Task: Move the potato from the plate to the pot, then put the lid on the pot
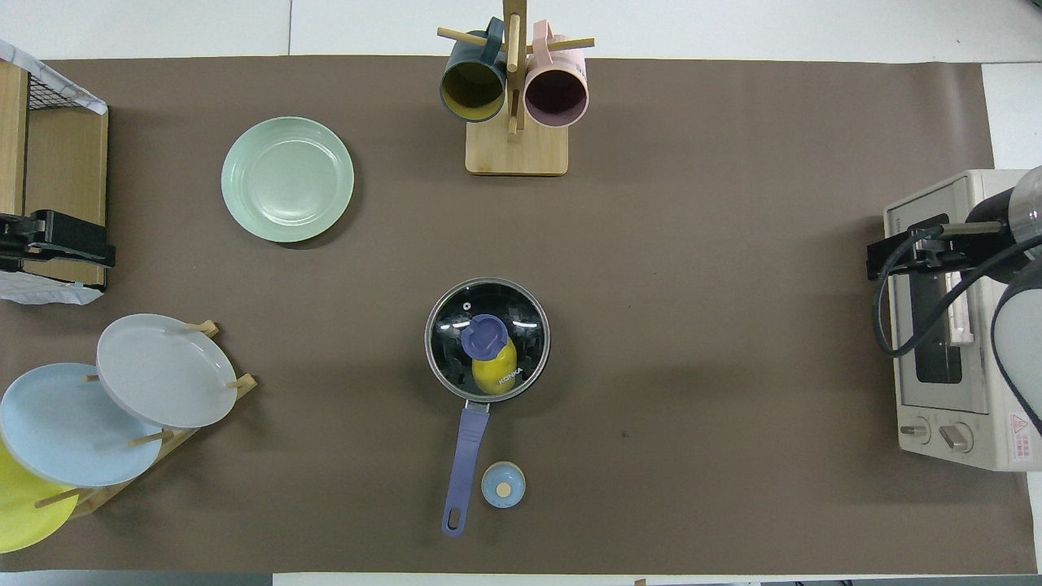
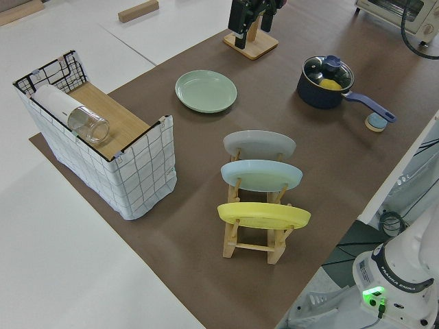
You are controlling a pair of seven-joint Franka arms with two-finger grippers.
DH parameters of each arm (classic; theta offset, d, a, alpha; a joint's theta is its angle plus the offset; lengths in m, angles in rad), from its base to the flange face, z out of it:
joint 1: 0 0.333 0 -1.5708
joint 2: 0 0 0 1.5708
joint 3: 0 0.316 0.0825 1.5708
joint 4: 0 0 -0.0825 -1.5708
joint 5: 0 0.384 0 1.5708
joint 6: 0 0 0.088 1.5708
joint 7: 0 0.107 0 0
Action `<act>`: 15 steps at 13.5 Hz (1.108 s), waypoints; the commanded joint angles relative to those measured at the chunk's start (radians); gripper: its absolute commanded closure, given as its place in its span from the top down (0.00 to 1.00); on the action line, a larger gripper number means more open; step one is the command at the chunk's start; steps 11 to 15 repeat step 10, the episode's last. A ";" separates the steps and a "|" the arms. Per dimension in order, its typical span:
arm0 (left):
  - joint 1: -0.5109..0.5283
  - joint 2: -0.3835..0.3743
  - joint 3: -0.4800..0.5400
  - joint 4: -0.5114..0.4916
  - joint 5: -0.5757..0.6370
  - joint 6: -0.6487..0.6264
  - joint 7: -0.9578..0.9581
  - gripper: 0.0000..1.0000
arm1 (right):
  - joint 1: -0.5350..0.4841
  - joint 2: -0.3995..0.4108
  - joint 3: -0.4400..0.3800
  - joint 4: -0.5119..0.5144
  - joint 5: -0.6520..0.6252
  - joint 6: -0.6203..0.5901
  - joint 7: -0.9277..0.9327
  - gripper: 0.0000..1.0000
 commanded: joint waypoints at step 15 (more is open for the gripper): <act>-0.001 -0.010 0.002 0.002 0.020 -0.017 -0.011 1.00 | -0.007 0.001 0.007 0.014 0.022 -0.004 -0.020 1.00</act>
